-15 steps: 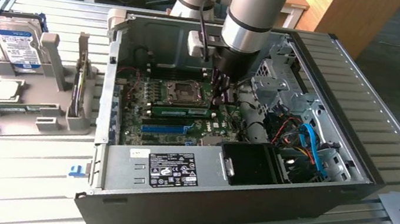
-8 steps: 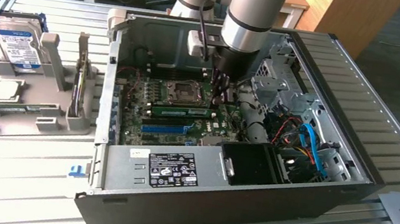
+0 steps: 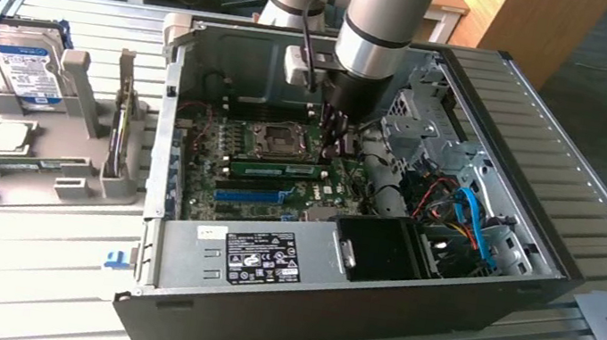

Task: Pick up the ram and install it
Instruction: 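Press down the ram until it locks into place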

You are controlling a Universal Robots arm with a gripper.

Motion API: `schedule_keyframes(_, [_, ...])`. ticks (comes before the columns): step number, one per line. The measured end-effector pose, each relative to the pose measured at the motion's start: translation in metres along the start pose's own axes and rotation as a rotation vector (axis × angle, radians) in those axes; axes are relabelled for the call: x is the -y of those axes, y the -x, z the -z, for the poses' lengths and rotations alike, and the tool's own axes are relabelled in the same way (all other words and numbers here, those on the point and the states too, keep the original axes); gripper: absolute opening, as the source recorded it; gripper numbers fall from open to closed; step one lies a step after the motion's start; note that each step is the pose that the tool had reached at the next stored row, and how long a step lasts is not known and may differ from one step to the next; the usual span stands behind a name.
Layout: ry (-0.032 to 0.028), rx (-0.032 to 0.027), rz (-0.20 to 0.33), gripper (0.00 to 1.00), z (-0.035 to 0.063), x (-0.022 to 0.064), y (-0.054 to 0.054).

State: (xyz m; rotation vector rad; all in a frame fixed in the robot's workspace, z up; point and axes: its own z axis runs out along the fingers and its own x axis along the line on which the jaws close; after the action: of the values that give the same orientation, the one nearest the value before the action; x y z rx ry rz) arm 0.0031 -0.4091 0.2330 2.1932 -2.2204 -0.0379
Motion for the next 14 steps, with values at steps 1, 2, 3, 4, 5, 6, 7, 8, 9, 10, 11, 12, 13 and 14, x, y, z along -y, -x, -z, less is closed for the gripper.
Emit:
schedule_keyframes(1, [0.0000,-0.0001,0.000,0.10,0.0000,0.0000,0.0000])
schedule_keyframes(2, [0.0000,-0.0001,0.000,0.10,0.0000,0.0000,0.0000])
schedule_keyframes(3, [-0.0001,-0.0001,0.000,0.10,-0.0003,0.0000,0.0001])
schedule_keyframes(4, [-0.0001,0.0001,0.000,0.10,-0.0009,0.0001,0.0001])
schedule_keyframes(5, [-0.0001,0.0000,0.000,0.10,-0.0015,0.0001,0.0001])
schedule_keyframes(6, [0.0000,0.0000,0.000,0.10,-0.0022,0.0001,0.0000])
schedule_keyframes(7, [0.0000,0.0000,0.000,0.10,-0.0028,0.0001,0.0000])
schedule_keyframes(8, [0.0000,0.0000,0.000,0.10,-0.0032,0.0001,0.0000])
schedule_keyframes(9, [0.0000,-0.0001,0.000,0.10,-0.0035,0.0001,0.0000])
schedule_keyframes(10, [0.0000,-0.0002,0.000,0.10,-0.0037,0.0001,0.0000])
schedule_keyframes(11, [0.0000,-0.0001,0.000,0.10,-0.0038,0.0001,0.0000])
schedule_keyframes(12, [0.0000,0.0000,0.000,0.10,-0.0038,0.0001,0.0000])
schedule_keyframes(13, [0.0000,0.0000,0.000,0.10,-0.0039,0.0001,0.0000])
schedule_keyframes(14, [-0.0001,0.0000,0.000,0.10,-0.0040,0.0001,0.0000])
